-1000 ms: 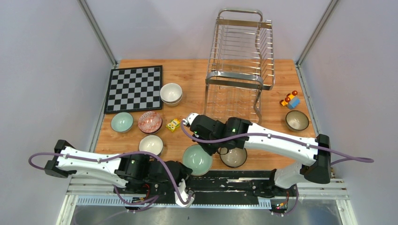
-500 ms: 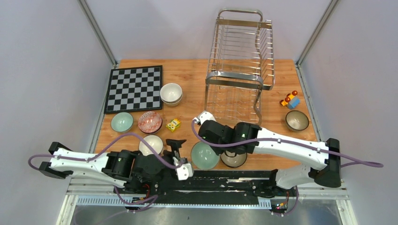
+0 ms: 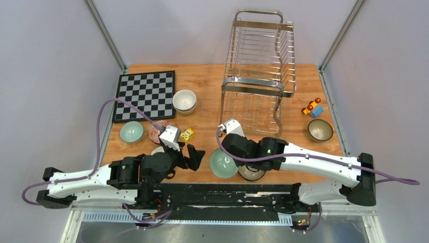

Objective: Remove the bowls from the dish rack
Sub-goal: Place the bowl with the bowl.

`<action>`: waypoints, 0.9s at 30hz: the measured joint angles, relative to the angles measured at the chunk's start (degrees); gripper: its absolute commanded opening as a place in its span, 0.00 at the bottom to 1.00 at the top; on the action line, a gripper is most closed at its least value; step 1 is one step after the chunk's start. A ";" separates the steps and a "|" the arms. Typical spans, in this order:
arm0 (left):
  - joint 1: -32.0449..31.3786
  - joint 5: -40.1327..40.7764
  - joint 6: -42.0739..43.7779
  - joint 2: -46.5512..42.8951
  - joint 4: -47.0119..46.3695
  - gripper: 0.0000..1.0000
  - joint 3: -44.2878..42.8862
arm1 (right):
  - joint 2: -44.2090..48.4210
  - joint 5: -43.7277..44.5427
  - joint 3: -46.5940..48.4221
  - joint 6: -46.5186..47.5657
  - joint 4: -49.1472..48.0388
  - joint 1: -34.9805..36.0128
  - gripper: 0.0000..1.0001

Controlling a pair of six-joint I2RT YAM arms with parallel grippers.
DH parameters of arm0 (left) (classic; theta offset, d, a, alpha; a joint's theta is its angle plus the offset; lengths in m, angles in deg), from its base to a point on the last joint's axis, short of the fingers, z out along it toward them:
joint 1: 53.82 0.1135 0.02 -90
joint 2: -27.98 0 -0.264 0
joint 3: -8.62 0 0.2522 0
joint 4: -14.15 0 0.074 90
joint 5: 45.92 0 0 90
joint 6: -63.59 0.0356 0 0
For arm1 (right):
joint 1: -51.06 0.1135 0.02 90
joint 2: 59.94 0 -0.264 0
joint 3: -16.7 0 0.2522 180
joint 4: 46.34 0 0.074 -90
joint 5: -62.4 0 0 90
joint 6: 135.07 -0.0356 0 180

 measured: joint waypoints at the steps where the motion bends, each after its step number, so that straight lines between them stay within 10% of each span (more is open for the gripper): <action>1: 1.73 -0.09 -4.72 0.44 0.76 0.94 -0.02 | 0.13 0.42 -0.31 -0.63 -0.35 0.00 0.00; 8: 9.70 -8.90 -26.56 7.19 2.75 0.97 0.11 | 0.39 1.01 -1.60 -3.93 -2.58 -1.29 0.00; 17: 10.93 -14.62 -30.58 8.39 3.80 0.94 1.20 | 0.48 -3.48 -1.60 -9.86 -6.32 -6.51 0.00; 27: 16.87 -19.34 -29.97 8.24 4.22 0.54 3.32 | 0.44 -8.31 -1.60 -13.29 -9.66 -7.56 0.00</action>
